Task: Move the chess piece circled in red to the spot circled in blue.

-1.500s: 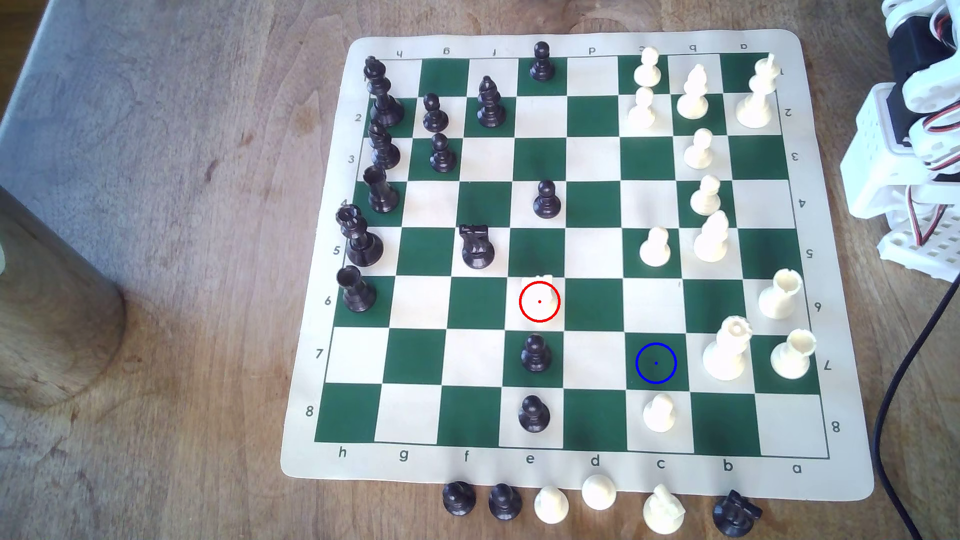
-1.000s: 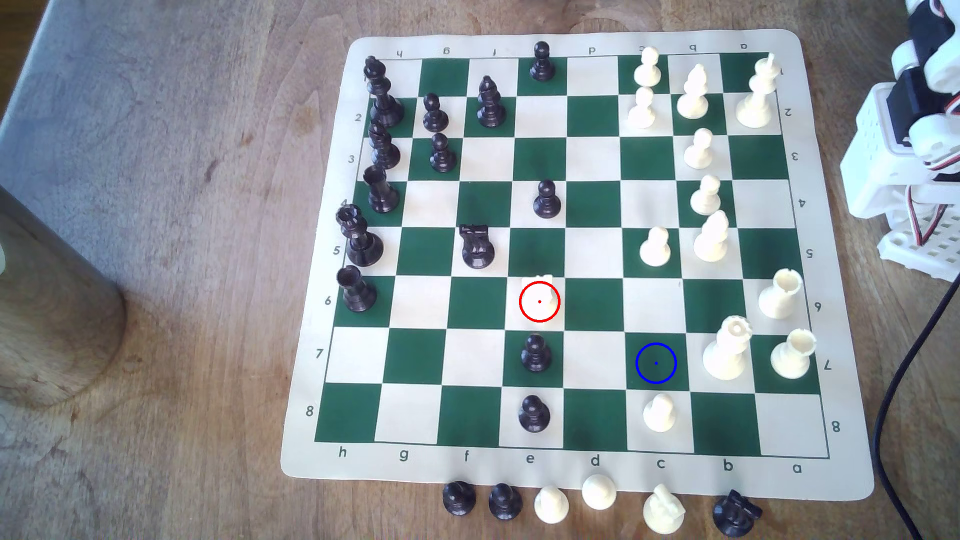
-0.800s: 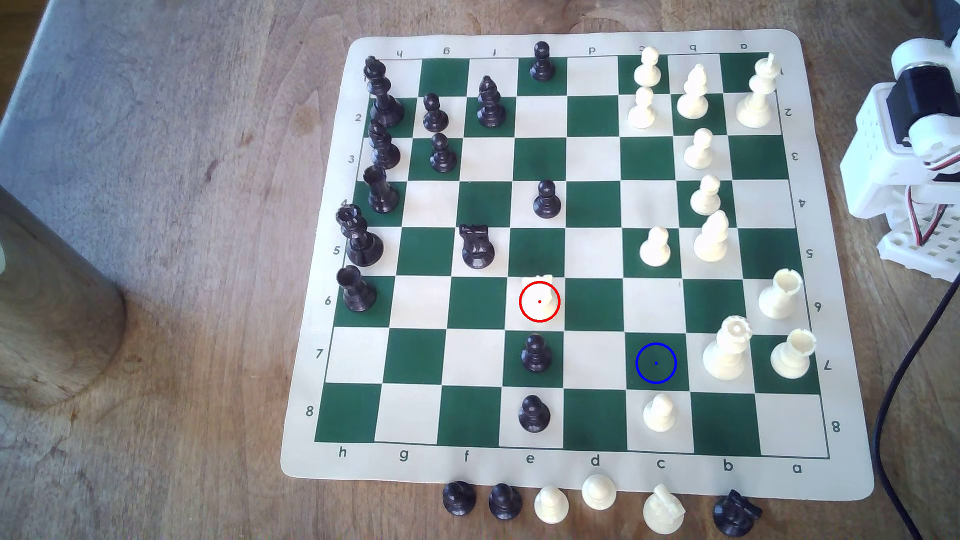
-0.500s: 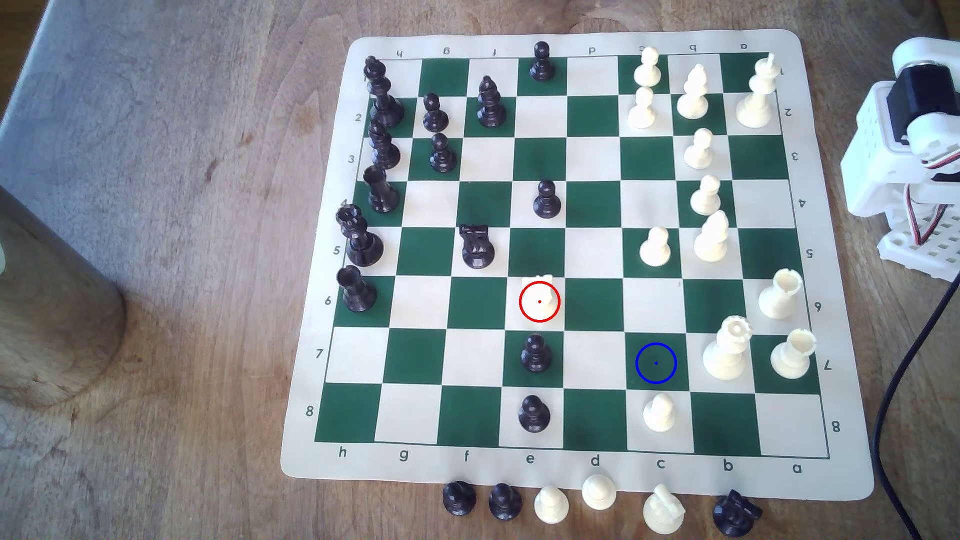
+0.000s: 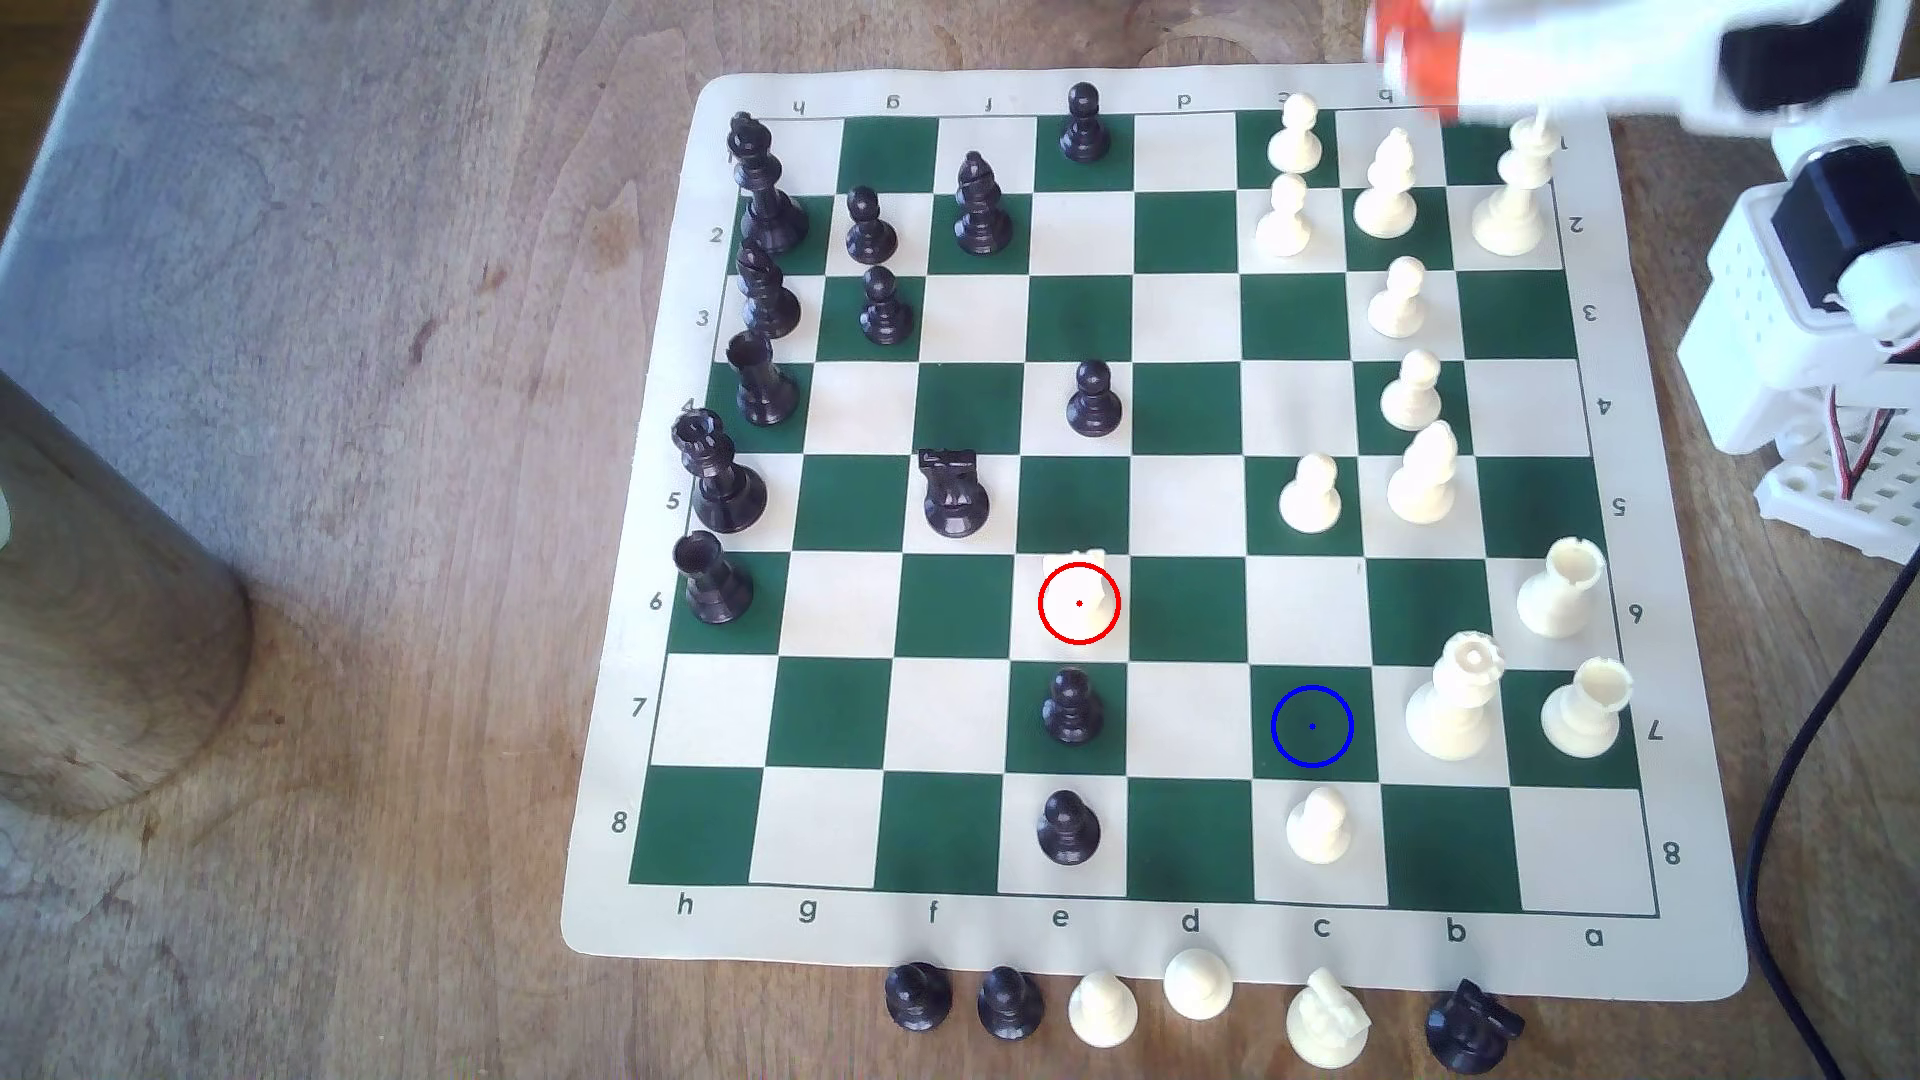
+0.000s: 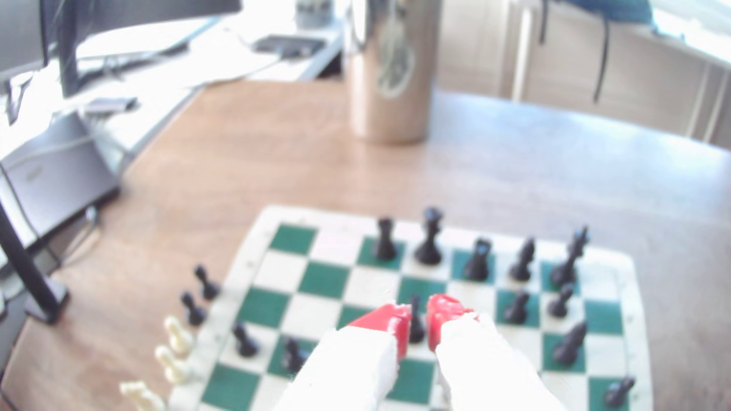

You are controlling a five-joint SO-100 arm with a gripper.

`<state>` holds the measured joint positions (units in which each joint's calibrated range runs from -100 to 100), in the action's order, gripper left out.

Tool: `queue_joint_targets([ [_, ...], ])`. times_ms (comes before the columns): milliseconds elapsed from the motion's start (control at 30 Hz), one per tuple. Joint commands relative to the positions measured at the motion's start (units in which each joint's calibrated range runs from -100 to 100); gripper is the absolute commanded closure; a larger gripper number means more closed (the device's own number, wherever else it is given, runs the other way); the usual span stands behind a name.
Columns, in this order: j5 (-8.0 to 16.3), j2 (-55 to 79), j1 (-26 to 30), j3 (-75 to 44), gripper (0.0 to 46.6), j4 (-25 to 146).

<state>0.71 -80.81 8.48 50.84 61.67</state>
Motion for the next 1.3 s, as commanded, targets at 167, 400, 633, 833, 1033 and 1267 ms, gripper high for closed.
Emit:
queue_joint_targets([
  [167,4.00,18.33,3.68,-13.48,35.6,2.62],
  [400,4.93,23.60,3.99,-6.14,35.1,-4.59],
  [633,8.35,39.56,3.29,-9.22,35.7,-8.60],
  [833,9.91,53.05,3.92,-18.56,35.5,-8.60],
  [1033,9.08,56.53,6.26,-20.83,35.9,-9.34],
  [1267,7.81,56.79,7.75,-15.21,35.0,-15.15],
])
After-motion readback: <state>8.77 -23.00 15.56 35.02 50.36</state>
